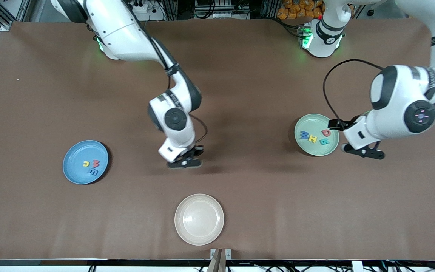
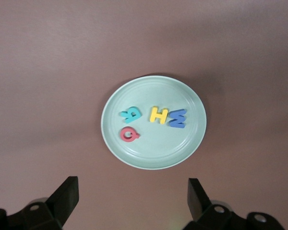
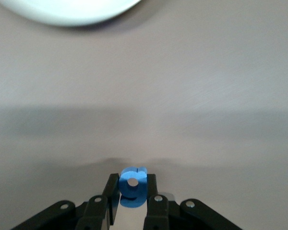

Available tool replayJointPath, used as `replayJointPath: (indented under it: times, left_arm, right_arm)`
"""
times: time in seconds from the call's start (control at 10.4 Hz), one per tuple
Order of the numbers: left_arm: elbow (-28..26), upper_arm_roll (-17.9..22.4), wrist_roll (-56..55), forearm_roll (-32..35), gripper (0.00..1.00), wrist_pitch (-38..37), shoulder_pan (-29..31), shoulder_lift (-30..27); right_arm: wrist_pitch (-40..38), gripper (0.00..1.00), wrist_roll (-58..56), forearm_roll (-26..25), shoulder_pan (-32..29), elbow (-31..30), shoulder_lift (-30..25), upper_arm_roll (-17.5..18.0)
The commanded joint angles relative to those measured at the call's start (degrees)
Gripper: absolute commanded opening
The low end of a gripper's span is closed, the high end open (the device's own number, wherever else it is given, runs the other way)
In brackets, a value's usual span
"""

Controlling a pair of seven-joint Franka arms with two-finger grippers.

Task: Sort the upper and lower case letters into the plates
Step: 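Release the q on the green plate while the right gripper carries the g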

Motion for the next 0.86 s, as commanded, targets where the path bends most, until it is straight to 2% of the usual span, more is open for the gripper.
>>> replayJointPath:
  times: [0.0,0.38,0.58,0.67,0.77]
  left_arm:
    - [1.01,-0.49,-1.07,1.53,1.00,-2.56,-0.34,0.80]
    - [0.92,-0.57,-1.24,0.91,1.00,-3.45,-0.61,1.15]
    - [1.01,-0.66,-0.54,0.91,1.00,-3.53,-0.53,1.94]
    - [0.83,-0.66,-0.19,0.82,1.00,-4.93,0.09,0.81]
    - [1.01,-0.23,0.94,0.65,1.00,-7.12,1.31,-0.85]
  right_arm:
    - [-2.69,0.00,-0.31,0.02,-0.15,-2.35,-1.59,-7.17]
    - [-14.03,0.00,-14.16,0.02,-0.15,-2.44,-1.68,-20.27]
    - [-16.76,0.00,-22.51,0.11,-1.98,-3.66,-1.77,-23.98]
    - [-16.34,0.00,-25.07,0.11,-2.69,-6.37,-2.90,-24.95]
    - [-16.33,0.16,-25.97,0.11,-2.96,-7.70,-3.52,-25.74]
